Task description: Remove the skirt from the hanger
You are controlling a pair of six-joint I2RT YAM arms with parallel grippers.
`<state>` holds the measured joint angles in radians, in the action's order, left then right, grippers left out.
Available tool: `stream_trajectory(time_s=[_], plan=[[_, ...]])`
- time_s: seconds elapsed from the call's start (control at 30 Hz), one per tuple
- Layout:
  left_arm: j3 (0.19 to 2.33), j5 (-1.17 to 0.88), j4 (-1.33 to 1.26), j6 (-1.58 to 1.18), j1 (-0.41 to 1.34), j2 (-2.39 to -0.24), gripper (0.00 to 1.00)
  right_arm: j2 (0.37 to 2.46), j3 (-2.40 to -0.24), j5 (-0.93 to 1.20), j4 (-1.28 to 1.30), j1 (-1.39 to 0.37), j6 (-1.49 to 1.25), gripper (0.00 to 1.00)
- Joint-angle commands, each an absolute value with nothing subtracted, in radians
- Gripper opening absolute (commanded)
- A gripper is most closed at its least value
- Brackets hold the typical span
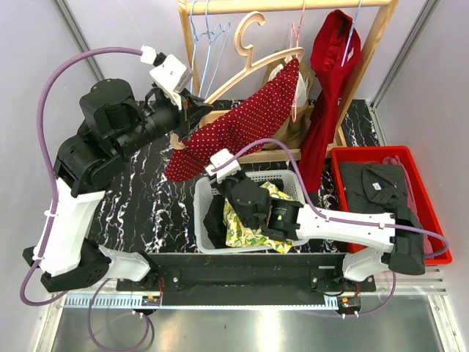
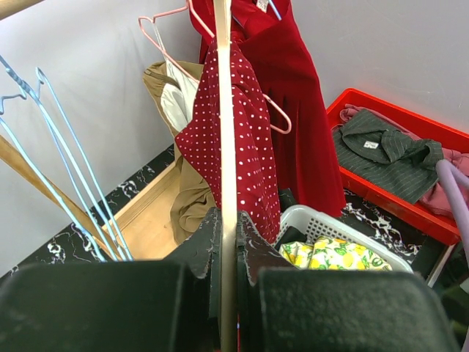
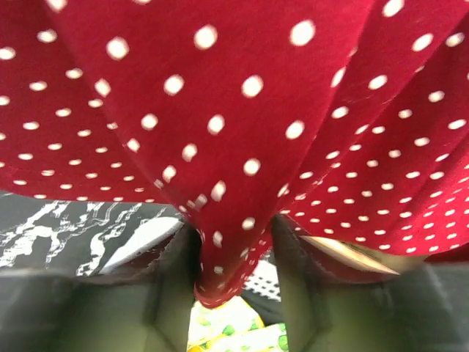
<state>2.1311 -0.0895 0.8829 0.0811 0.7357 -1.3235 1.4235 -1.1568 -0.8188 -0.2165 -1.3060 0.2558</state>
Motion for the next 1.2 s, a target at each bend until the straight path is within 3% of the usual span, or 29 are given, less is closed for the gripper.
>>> stream_trajectory(time_s=[0.0, 0.07, 0.1, 0.13, 0.37, 0.6, 0.97, 1.17], plan=[[2.151, -0.069, 0.765, 0.086, 0.733, -1.304, 0.0, 1.352, -1.221, -0.765, -0.244, -1.285, 0.247, 0.28], [2.149, -0.061, 0.765, 0.09, 0.733, -1.305, 0.0, 1.325, -1.248, -0.752, -0.201, -1.287, 0.244, 0.15], [2.142, -0.055, 0.764, 0.091, 0.733, -1.304, 0.0, 1.292, -1.262, -0.74, -0.171, -1.287, 0.215, 0.04], [2.138, -0.045, 0.764, 0.094, 0.733, -1.304, 0.0, 1.27, -1.279, -0.711, -0.1, -1.285, 0.195, 0.0], [2.005, 0.03, 0.741, 0.103, 0.733, -1.292, 0.0, 1.094, -1.598, -0.537, 0.191, -1.287, 0.078, 0.0], [1.927, 0.159, 0.71, 0.124, 0.732, -1.276, 0.0, 1.123, -1.984, -0.387, 0.383, -1.289, 0.094, 0.0], [1.881, 0.21, 0.692, 0.13, 0.718, -1.25, 0.0, 1.137, -2.06, -0.353, 0.474, -1.287, 0.101, 0.0], [1.901, 0.277, 0.663, 0.112, 0.713, -1.27, 0.0, 1.121, -1.948, -0.411, 0.473, -1.289, 0.087, 0.0]])
